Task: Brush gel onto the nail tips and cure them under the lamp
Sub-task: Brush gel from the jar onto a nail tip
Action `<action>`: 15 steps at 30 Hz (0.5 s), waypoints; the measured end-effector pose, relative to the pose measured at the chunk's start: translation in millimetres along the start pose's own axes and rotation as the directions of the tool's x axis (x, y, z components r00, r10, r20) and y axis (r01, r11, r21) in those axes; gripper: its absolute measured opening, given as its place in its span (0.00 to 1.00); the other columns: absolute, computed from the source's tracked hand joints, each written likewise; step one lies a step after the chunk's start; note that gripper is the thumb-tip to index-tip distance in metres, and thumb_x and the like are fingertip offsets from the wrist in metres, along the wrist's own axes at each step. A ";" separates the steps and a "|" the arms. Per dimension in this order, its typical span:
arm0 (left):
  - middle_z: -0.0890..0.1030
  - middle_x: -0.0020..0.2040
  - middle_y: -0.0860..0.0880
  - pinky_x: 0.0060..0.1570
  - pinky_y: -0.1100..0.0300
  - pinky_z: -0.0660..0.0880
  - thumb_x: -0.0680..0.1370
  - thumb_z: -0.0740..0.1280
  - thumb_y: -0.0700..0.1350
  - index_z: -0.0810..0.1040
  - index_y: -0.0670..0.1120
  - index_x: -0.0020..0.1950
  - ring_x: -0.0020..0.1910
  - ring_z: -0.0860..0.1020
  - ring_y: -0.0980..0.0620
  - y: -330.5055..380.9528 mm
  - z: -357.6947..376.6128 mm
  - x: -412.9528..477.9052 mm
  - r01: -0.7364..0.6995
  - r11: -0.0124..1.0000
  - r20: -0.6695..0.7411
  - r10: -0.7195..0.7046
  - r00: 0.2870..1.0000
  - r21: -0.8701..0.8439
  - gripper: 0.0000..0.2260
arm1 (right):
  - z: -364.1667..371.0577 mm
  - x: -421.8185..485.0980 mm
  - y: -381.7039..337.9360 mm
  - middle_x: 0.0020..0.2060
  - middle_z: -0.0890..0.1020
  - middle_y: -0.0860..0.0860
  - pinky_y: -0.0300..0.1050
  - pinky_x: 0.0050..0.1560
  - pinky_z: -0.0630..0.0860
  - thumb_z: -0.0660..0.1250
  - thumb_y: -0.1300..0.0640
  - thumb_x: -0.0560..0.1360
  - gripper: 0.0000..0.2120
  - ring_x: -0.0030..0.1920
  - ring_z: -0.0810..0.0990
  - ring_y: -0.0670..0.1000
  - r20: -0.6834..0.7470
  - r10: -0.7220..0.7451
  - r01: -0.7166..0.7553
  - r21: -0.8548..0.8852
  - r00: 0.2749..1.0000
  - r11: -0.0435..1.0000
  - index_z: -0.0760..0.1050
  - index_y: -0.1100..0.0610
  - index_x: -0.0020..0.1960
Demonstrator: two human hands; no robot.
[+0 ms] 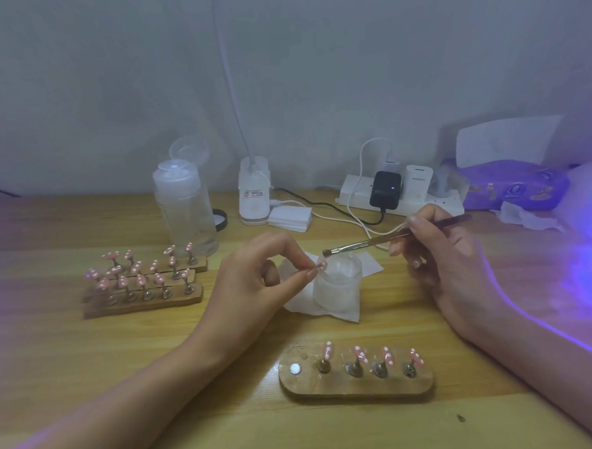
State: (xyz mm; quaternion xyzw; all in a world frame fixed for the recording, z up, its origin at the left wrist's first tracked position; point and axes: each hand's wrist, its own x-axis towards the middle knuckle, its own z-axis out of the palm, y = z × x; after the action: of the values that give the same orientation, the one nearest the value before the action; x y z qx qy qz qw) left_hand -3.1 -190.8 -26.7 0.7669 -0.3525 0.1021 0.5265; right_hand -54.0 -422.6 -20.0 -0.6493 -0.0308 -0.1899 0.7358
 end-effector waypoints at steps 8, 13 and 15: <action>0.74 0.29 0.67 0.29 0.74 0.61 0.74 0.75 0.41 0.79 0.48 0.38 0.24 0.62 0.59 0.2 0.5 -0.3 0.017 1.000 -0.006 -0.017 1.000 -0.022 0.08 | -0.2 0.2 0.7 0.33 0.82 0.52 0.32 0.24 0.63 0.69 0.48 0.75 0.11 0.27 0.70 0.42 -0.026 0.017 -0.017 0.001 1.000 1.000 0.73 0.47 0.36; 0.73 0.28 0.67 0.29 0.74 0.61 0.74 0.75 0.43 0.79 0.50 0.38 0.24 0.63 0.59 0.9 -0.2 0.3 0.026 0.999 -0.007 -0.027 1.000 -0.021 0.08 | 1.2 0.4 1.3 0.32 0.82 0.52 0.32 0.23 0.63 0.69 0.49 0.75 0.11 0.26 0.69 0.42 -0.033 0.025 -0.026 -0.028 0.999 0.999 0.73 0.47 0.35; 0.73 0.28 0.67 0.29 0.74 0.61 0.74 0.75 0.43 0.79 0.49 0.38 0.24 0.64 0.59 2.2 0.1 -0.4 0.025 0.999 -0.004 -0.025 1.000 -0.021 0.07 | 0.1 0.6 1.1 0.32 0.82 0.52 0.32 0.23 0.63 0.68 0.48 0.75 0.10 0.27 0.70 0.42 -0.030 0.017 -0.018 -0.005 0.999 1.000 0.73 0.47 0.36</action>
State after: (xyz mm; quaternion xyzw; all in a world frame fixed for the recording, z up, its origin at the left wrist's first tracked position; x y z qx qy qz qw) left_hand -4.9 -191.1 -25.4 0.7655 -0.3428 0.0935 0.5364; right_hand -53.1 -422.6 -20.8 -0.6484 -0.0138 -0.1931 0.7362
